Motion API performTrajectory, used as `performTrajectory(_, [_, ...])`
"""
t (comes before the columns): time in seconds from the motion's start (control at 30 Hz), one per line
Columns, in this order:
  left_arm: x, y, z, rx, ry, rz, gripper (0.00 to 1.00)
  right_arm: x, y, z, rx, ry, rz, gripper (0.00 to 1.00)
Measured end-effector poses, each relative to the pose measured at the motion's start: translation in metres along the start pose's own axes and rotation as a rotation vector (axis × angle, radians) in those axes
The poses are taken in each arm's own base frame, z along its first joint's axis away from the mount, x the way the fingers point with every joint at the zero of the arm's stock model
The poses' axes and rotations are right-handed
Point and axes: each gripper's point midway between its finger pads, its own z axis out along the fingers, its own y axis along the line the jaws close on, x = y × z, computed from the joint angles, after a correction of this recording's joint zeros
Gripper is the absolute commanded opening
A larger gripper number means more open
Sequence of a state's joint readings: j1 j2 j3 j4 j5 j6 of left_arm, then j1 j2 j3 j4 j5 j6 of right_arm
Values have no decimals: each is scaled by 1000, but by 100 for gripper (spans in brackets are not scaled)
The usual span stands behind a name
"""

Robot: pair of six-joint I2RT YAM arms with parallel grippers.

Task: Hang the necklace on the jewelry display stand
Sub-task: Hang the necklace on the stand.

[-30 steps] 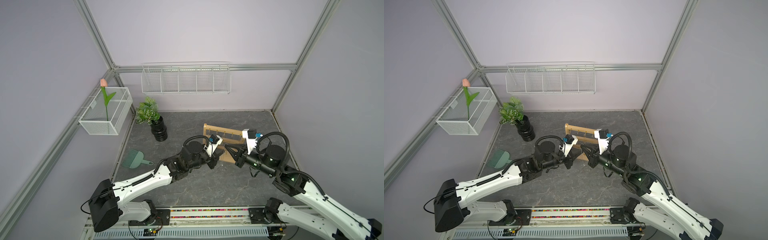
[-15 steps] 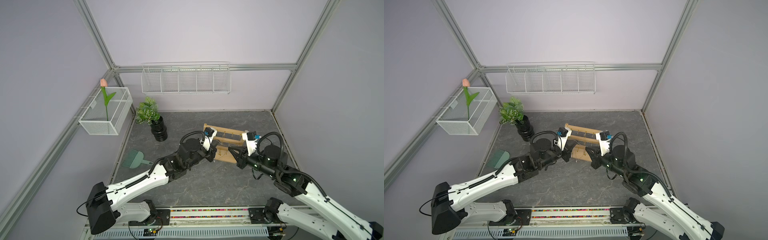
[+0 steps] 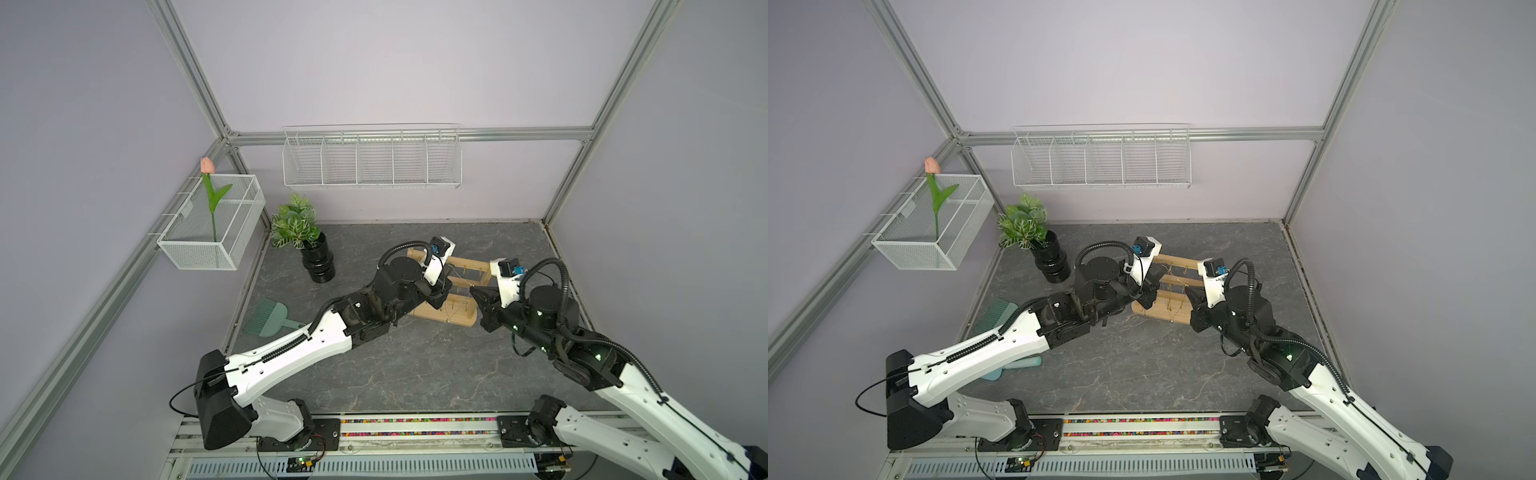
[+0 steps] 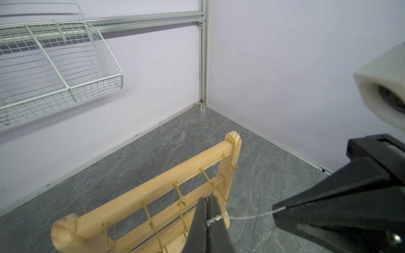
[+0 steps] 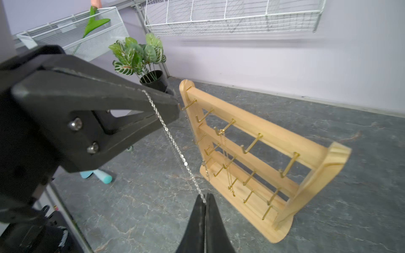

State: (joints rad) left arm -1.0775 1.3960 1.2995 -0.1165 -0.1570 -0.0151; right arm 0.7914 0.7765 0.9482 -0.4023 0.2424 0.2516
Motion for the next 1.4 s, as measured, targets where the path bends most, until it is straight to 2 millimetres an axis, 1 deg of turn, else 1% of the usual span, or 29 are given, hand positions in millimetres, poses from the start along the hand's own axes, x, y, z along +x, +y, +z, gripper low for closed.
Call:
performTrajectory(0.13, [2,-6,12,8,29,15,0,-14,-14,-5,77,-41,-26,7])
performTrajectory(0.2, [7,-8,22,8,53,20,0,-17,-22,-5,117,-49,-37,7])
performTrajectory(0.4, [34,-12,52,5,134,32,0,-18,-43,-2,208,-45,-57,7])
performTrajectory(0.5, [46,-13,63,3,164,37,0,-18,-54,1,245,-37,-54,7])
performTrajectory(0.57, [50,-13,68,0,175,39,0,-18,-62,2,264,-34,-46,7])
performTrajectory(0.7, [45,-13,73,-7,167,39,0,-18,-72,3,281,-29,-29,7])
performTrajectory(0.87, [38,-12,76,-19,153,38,0,-16,-79,5,277,-22,-8,7])
performTrajectory(1.17, [37,-9,88,-49,156,42,0,0,-88,22,252,24,35,7])
performTrajectory(1.4, [36,-9,93,-52,155,42,1,0,-92,26,241,16,61,7])
